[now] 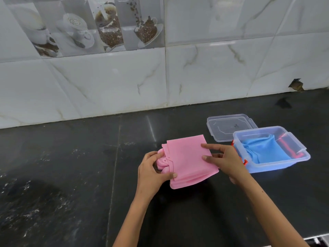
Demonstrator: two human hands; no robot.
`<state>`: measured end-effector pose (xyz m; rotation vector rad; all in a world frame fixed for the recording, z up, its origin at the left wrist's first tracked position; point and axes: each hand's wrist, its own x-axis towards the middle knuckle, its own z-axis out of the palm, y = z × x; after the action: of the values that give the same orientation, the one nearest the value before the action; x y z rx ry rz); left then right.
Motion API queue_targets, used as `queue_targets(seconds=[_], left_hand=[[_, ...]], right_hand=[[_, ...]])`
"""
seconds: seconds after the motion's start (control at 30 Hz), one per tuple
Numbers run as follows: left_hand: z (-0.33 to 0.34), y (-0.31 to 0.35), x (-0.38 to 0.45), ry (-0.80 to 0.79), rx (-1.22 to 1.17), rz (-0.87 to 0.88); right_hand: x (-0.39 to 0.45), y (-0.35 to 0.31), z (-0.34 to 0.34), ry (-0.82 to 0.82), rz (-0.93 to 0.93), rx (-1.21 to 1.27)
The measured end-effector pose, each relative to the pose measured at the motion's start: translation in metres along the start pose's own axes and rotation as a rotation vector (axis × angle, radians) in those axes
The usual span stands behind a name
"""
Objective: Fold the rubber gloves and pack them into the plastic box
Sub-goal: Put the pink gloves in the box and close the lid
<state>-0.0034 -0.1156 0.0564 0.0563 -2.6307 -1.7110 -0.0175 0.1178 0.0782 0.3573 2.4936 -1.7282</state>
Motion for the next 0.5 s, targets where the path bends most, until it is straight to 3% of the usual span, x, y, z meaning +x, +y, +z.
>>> queue_targets(seconds=[0.3, 0.5], left_hand=[[0.089, 0.096, 0.009, -0.004, 0.008, 0.138], [0.178, 0.143, 0.019, -0.022, 0.023, 0.163]], right_hand=[[0.01, -0.001, -0.137, -0.003, -0.128, 0.11], [0.029, 0.026, -0.227, 0.026, -0.14, 0.037]])
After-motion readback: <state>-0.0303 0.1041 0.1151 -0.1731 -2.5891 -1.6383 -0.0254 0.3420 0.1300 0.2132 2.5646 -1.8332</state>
